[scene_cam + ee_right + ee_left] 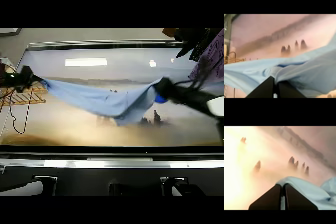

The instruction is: Fold the clothes and pants, and hang the long-sleeved shirts on hangers.

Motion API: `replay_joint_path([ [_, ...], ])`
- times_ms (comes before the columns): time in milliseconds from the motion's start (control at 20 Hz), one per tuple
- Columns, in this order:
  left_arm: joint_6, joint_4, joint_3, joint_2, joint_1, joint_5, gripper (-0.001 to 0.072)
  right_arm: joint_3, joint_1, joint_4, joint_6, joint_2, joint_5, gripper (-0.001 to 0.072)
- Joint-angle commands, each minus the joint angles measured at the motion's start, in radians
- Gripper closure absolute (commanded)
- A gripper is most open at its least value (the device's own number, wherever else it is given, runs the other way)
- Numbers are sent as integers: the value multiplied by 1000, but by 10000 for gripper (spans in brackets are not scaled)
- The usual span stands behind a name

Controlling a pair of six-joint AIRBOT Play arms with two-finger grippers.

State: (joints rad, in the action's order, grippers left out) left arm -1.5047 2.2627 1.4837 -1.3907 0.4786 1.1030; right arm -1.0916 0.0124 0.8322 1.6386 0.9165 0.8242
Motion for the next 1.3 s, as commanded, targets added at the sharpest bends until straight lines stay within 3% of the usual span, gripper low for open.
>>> replay_joint_path([
  [0,124,-3,1,171,91,55,690,-319,-133,32,-67,-48,195,683],
  [200,156,-4,1,389,198,200,690,-657,-151,97,-90,-98,275,683],
  [350,156,-7,1,566,262,229,690,-822,-151,101,-78,-132,259,683],
  [600,163,-76,-2,751,286,238,690,-894,-151,106,68,-113,278,683],
  [750,122,-83,-31,727,286,278,690,-862,-151,99,166,24,489,683],
  [950,63,-83,-207,612,243,233,690,-752,-151,66,154,320,688,683],
  [1100,61,-128,-391,458,122,69,690,-647,-97,68,105,551,622,683],
  [1250,62,-177,-476,254,13,-122,690,-632,-22,70,68,798,429,683],
])
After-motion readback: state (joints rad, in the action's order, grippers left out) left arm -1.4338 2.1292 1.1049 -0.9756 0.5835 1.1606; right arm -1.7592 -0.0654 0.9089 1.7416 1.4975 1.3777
